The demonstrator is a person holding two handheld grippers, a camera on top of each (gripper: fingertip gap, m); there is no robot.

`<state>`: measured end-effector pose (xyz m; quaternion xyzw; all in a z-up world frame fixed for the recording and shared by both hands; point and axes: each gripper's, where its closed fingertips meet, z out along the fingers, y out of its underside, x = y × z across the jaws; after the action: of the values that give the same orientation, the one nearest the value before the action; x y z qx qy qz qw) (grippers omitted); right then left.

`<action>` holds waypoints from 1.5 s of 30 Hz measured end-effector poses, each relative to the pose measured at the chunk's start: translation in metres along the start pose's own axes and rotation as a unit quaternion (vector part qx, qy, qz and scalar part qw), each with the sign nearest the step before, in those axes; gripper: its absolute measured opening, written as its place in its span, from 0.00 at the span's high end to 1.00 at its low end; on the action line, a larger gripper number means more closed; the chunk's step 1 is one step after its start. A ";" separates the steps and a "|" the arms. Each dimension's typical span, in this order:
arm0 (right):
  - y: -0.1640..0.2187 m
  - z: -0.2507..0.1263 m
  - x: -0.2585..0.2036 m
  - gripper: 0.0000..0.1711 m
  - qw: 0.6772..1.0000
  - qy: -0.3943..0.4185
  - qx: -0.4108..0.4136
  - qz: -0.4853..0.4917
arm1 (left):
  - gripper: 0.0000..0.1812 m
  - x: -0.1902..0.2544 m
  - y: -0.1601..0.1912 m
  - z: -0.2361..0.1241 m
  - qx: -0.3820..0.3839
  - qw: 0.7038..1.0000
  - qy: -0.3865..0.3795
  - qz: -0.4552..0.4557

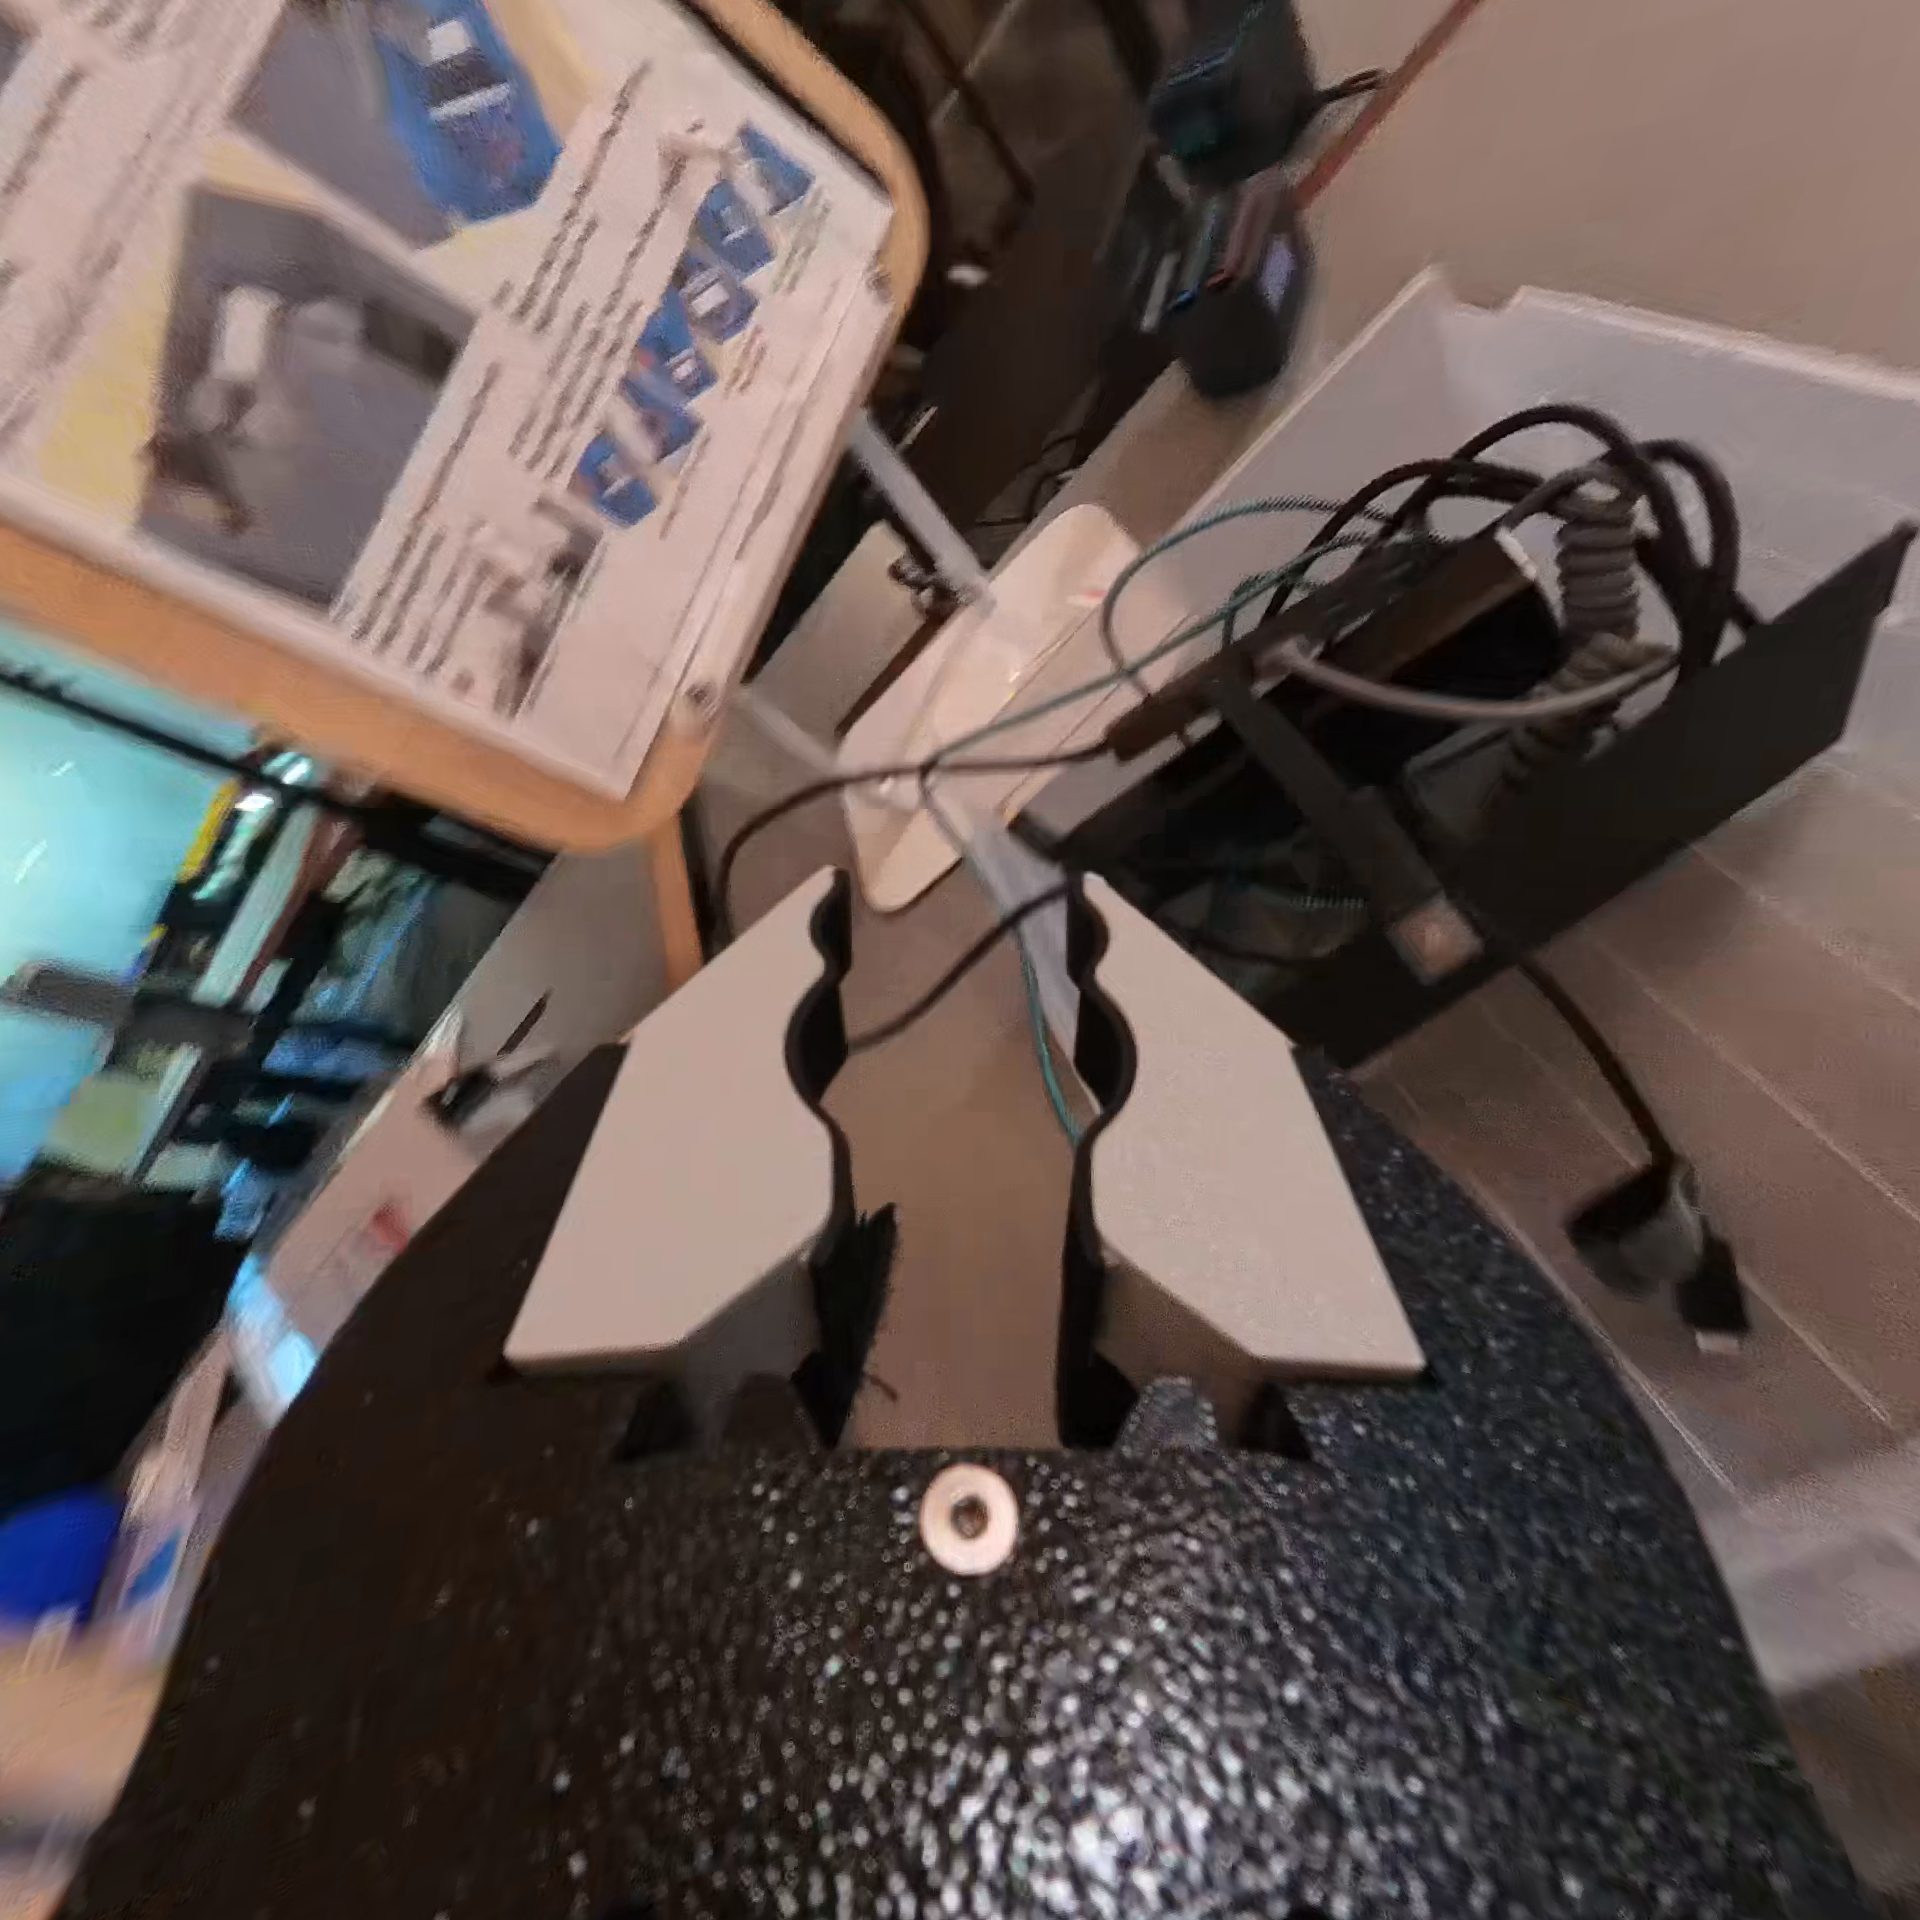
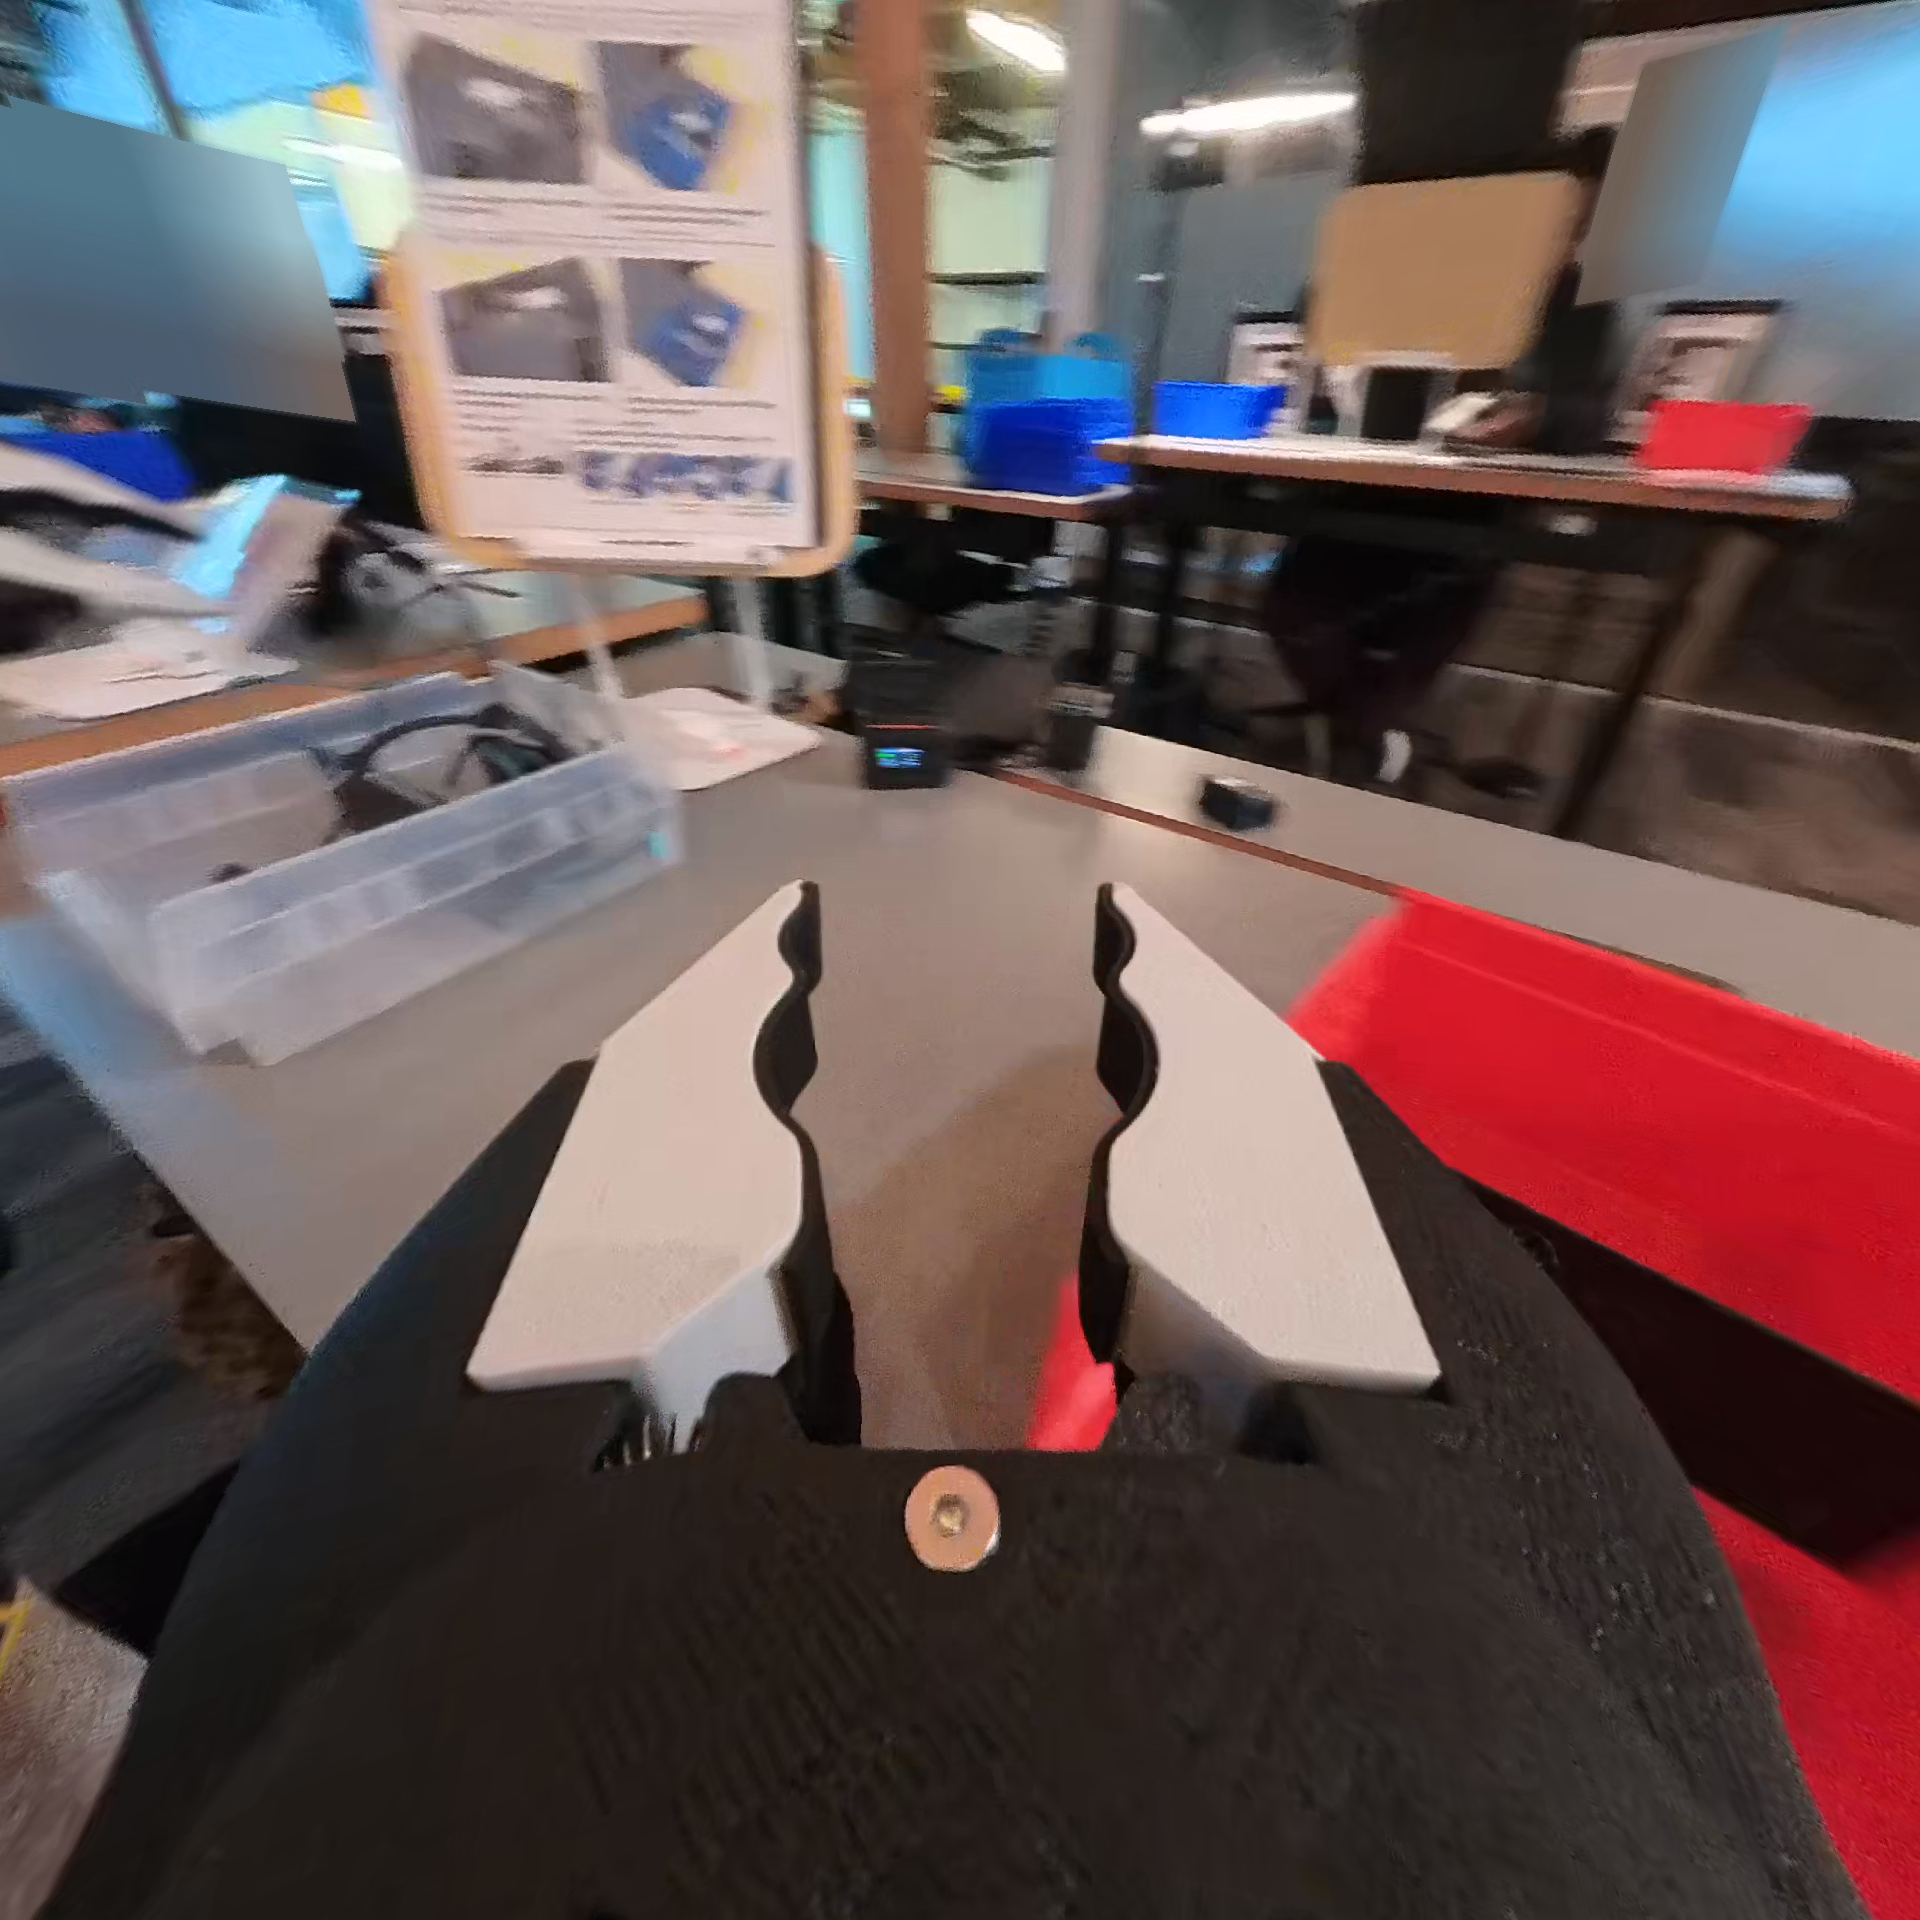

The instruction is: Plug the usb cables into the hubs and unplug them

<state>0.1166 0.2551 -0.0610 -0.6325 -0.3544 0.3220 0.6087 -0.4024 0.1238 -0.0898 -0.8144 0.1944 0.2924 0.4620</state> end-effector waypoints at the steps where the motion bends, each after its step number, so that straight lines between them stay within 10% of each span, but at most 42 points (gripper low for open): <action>1: 0.005 0.022 -0.014 0.70 1.000 -0.020 0.000 0.001 | 0.77 0.005 -0.009 0.017 0.004 0.999 0.037 0.015; 9: 0.064 0.137 -0.042 0.71 0.994 -0.029 0.070 -0.085 | 0.69 0.060 0.002 0.116 -0.076 0.942 0.178 0.275; 22: 0.093 0.140 -0.012 0.75 0.998 0.006 0.067 -0.016 | 0.73 0.055 0.004 0.115 -0.071 0.919 0.244 0.302; 25: 0.096 0.144 -0.013 0.75 0.998 0.007 0.059 -0.026 | 0.62 0.047 0.005 0.128 -0.062 0.910 0.203 0.355; 33: 0.105 0.150 -0.025 0.76 0.995 0.006 0.035 -0.091 | 0.88 0.074 0.012 0.149 -0.013 0.901 0.195 0.387; 45: 0.095 0.142 -0.020 0.78 0.991 0.038 0.066 -0.109 | 0.97 0.052 -0.027 0.132 0.009 0.898 0.038 0.438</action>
<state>-0.0084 0.3145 -0.1641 -0.5602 -0.3757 0.2526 0.6937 -0.3866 0.2491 -0.1596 -0.6537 0.5512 0.4319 0.2870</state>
